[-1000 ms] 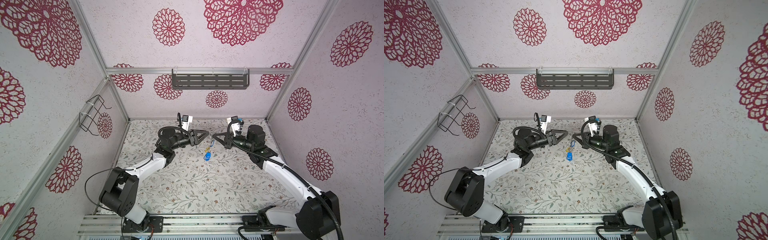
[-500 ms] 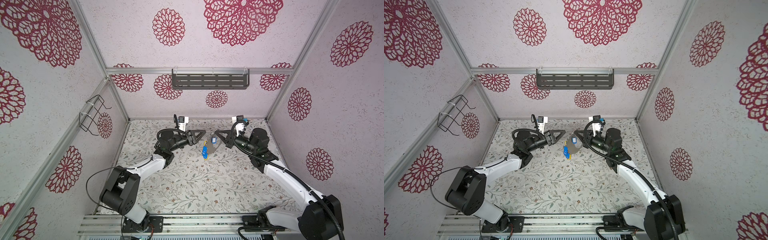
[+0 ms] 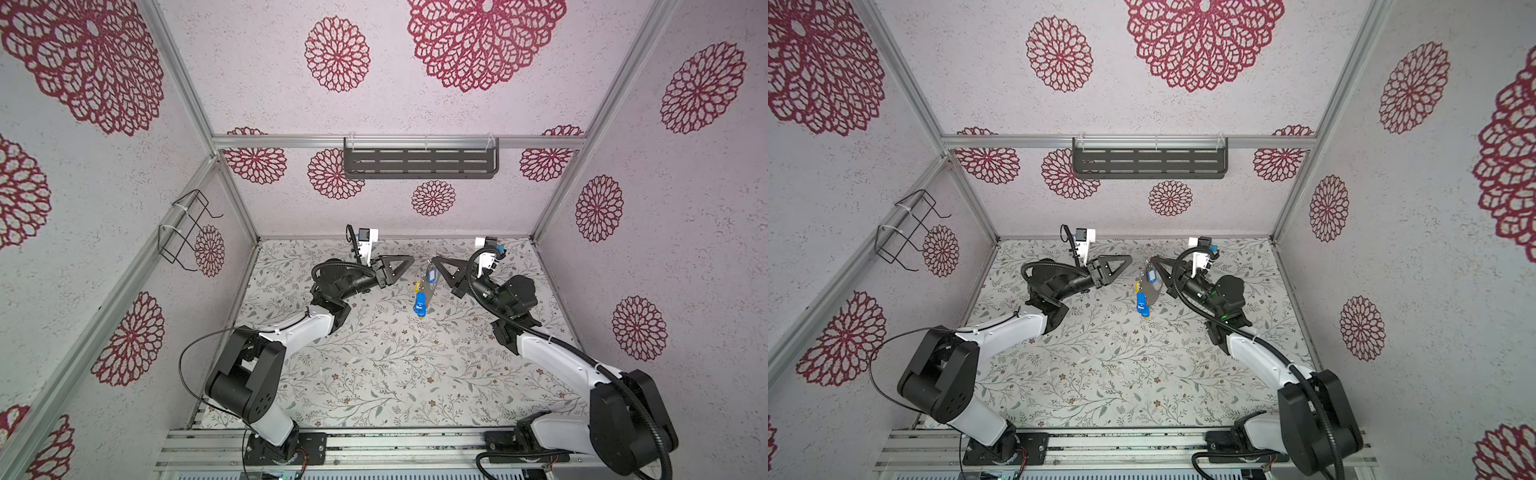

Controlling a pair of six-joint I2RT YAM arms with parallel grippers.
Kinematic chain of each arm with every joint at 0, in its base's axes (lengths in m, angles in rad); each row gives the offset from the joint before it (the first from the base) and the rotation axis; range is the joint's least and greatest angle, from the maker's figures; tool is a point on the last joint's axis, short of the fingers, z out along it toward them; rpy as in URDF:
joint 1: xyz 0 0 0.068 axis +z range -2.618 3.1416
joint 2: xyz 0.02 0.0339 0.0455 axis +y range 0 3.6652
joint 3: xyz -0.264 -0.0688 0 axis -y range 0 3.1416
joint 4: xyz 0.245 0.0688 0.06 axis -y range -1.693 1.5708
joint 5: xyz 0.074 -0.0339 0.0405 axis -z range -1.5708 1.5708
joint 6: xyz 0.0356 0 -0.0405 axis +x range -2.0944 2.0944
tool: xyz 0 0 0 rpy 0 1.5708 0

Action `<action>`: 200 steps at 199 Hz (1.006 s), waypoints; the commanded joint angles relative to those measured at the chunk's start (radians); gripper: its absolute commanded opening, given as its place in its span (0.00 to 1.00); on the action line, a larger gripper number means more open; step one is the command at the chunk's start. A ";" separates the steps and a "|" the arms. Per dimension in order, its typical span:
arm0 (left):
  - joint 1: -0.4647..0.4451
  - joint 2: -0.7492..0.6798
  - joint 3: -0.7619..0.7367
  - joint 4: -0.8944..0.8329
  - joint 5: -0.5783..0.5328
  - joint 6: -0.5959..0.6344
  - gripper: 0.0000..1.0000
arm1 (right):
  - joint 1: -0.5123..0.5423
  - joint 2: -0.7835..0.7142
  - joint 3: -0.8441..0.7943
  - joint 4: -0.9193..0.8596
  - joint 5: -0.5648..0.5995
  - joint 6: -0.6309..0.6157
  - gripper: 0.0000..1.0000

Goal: Remove the keys from the keyring

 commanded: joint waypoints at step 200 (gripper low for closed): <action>-0.033 0.052 0.114 0.111 0.102 -0.068 0.28 | 0.057 0.057 0.127 0.088 -0.058 0.054 0.00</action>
